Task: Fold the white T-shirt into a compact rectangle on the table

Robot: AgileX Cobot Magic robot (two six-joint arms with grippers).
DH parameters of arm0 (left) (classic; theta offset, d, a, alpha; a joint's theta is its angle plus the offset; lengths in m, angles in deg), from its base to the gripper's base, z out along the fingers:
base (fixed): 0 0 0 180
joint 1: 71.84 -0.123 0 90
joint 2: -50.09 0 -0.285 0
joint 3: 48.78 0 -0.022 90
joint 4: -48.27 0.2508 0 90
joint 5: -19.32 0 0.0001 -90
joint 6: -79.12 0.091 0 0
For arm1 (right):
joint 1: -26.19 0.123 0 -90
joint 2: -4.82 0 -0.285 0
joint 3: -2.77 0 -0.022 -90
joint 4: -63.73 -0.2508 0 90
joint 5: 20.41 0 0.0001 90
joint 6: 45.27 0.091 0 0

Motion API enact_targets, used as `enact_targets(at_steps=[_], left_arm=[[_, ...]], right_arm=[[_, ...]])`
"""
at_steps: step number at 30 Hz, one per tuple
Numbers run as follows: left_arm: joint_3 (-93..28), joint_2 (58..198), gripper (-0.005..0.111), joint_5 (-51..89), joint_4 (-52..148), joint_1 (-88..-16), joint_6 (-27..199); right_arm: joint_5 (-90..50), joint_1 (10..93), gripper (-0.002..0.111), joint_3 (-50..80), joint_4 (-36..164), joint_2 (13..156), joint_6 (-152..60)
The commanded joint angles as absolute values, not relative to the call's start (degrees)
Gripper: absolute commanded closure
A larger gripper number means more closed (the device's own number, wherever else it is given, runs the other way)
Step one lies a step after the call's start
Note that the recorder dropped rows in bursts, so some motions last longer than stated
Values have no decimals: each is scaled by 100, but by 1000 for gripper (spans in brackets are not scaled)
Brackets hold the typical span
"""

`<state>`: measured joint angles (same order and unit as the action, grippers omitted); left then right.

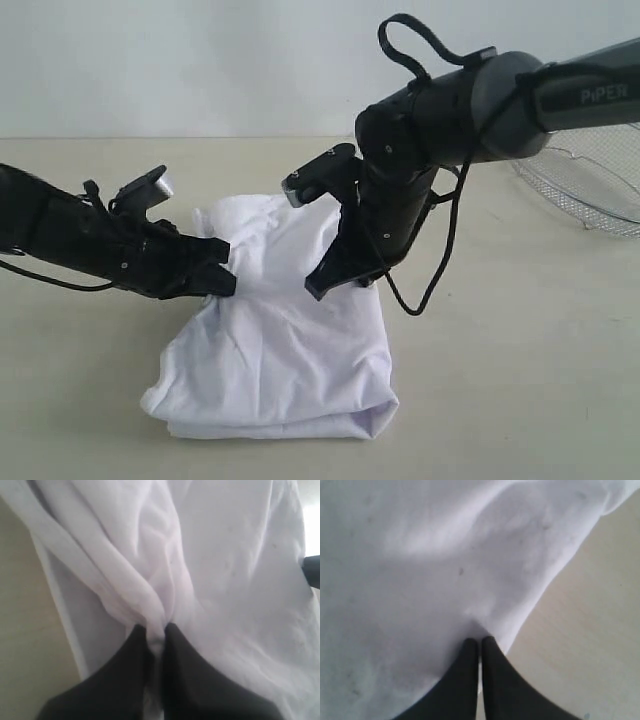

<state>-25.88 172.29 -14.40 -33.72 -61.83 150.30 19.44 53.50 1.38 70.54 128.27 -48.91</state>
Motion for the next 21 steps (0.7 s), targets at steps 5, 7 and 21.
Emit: enact_targets(at_steps=[5,7,21], left_arm=[[-2606,17141,102,-1349,-3067,-6208,14995],[-2606,17141,102,-1349,-3032,-6262,14984],[-2606,17141,102,-1702,-2642,-6539,14984]], right_arm=[[1796,5299,108,132,6915,13110,-4884],[1796,5299,108,132,6915,13135,-4884],[1848,5299,108,132,6851,13387,-4884]])
